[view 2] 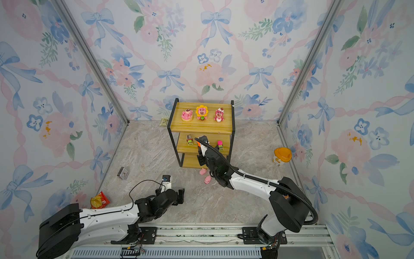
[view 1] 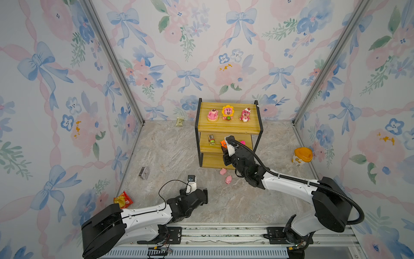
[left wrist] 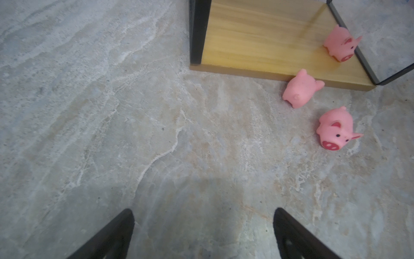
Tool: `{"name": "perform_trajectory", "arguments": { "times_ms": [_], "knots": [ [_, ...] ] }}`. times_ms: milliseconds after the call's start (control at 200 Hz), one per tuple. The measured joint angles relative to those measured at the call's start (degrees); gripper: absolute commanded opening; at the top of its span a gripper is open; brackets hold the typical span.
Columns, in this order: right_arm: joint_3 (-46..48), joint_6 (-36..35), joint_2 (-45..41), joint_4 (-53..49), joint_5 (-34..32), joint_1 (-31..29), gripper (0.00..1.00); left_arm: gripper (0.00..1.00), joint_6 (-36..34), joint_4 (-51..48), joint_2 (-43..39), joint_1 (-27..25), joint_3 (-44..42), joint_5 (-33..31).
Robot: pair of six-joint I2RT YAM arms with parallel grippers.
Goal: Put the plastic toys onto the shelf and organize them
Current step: 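Carry the bulldozer with the right gripper over the middle shelf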
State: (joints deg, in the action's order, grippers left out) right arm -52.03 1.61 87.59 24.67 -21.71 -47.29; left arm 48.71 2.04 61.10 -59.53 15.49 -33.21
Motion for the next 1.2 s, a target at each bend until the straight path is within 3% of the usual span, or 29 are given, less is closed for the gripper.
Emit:
{"name": "perform_trajectory", "arguments": {
  "times_ms": [1200],
  "knots": [
    [-4.33,-1.18,5.16,-1.09,2.21,3.63,0.26,0.98,0.02,0.0,-2.08,0.0,-1.36,-0.87]
  ]
}}
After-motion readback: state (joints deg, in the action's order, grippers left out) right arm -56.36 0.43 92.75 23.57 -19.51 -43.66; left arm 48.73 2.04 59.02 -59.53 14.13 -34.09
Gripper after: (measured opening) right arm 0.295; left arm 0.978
